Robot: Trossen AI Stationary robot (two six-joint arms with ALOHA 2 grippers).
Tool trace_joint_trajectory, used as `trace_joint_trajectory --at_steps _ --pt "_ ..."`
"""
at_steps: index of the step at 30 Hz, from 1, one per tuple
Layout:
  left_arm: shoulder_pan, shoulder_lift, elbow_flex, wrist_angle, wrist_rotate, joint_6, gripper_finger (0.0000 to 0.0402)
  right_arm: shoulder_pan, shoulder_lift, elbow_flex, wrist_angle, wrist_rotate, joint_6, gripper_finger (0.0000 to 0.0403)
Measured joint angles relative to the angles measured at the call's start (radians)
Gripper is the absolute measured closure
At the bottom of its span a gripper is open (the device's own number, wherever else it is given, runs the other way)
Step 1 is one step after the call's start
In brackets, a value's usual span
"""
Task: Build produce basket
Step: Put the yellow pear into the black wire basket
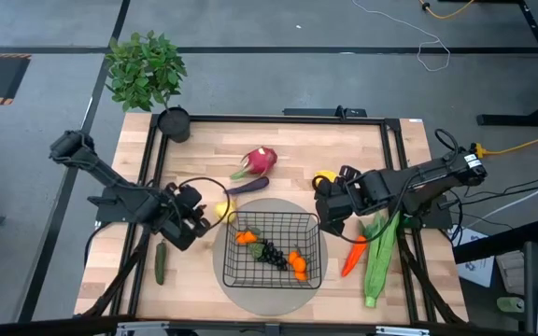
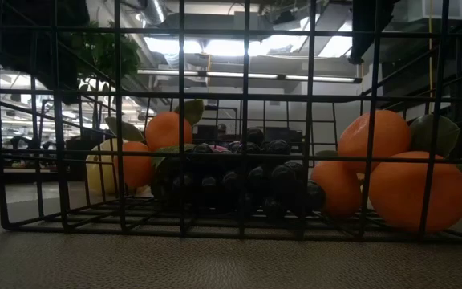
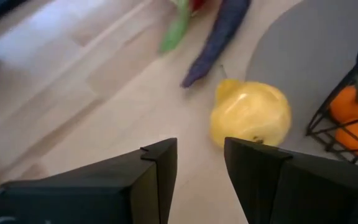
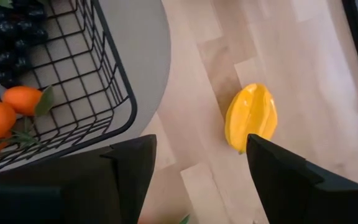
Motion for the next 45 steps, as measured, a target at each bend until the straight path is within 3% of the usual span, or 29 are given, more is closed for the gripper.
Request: trace_joint_trajectory --at_steps 4,8,10,20,24,39,42,45 --pt "0.045 -0.047 -0.099 0.219 0.048 0.169 0.0279 0.0 0.0 0.0 0.001 0.002 -0.002 0.0166" --pt "0.098 -0.091 -0.17 0.374 0.22 0.308 0.0283 0.0 0.0 0.0 0.003 0.002 -0.004 0.0166" --pt "0.127 -0.098 -0.208 0.432 0.284 0.336 0.0287 0.0 0.0 0.0 0.003 0.002 -0.004 0.0166" --pt "0.223 -0.097 -0.323 0.699 0.415 0.425 0.0301 0.0 0.0 0.0 0.004 0.005 -0.005 0.0166" --pt "0.255 -0.087 -0.325 0.7 0.402 0.419 0.0301 0.0 0.0 0.0 0.004 0.005 -0.012 0.0166" --pt "0.442 -0.086 -0.325 0.612 0.16 0.384 0.0302 0.0 0.0 0.0 0.008 0.004 -0.024 0.0166" --pt "0.473 -0.092 -0.322 0.618 0.184 0.382 0.0302 0.0 0.0 0.0 0.008 0.004 -0.024 0.0166" --pt "0.487 -0.118 -0.293 0.626 0.274 0.395 0.0302 0.0 0.0 0.0 0.008 0.004 -0.024 0.0166"
